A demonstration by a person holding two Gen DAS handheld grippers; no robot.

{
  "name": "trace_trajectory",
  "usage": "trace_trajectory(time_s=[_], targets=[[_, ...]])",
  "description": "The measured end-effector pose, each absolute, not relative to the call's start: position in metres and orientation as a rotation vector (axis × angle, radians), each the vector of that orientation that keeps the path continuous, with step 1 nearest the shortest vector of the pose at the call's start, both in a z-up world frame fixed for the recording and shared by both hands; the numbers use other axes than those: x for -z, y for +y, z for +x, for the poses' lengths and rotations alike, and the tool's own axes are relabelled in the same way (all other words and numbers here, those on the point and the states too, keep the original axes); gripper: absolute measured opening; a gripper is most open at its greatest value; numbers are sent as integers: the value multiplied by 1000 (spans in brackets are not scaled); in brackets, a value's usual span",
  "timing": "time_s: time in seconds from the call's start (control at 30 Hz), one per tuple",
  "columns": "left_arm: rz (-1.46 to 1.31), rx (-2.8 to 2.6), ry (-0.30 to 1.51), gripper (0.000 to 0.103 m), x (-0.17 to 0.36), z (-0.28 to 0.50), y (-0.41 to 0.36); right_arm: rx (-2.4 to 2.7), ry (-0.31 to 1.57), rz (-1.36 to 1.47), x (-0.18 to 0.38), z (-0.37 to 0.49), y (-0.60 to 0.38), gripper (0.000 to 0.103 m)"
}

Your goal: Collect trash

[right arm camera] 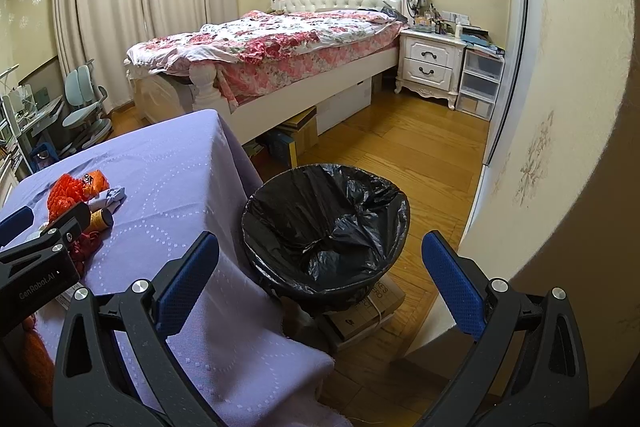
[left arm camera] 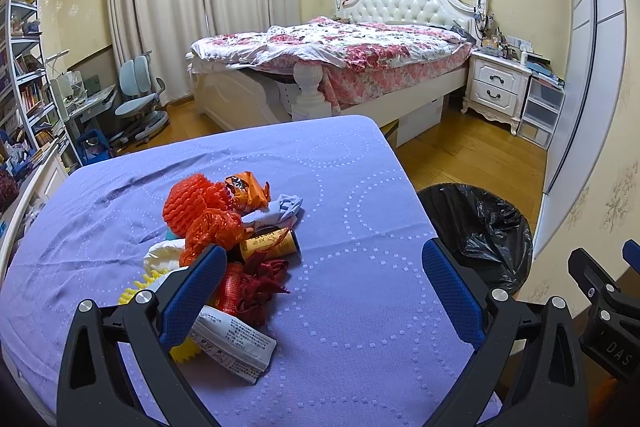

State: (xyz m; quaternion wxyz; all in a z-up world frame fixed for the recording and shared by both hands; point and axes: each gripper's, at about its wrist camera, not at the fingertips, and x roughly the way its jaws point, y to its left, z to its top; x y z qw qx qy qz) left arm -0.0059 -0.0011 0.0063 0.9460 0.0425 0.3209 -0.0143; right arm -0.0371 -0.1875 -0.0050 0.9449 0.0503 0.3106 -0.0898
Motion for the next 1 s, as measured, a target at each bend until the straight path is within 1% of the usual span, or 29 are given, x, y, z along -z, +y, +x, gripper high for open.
trace_trajectory(time_s=[1.0], targets=[[74,35,657,98,-5,-6,1,183,635,104,4,-37,-189,99]])
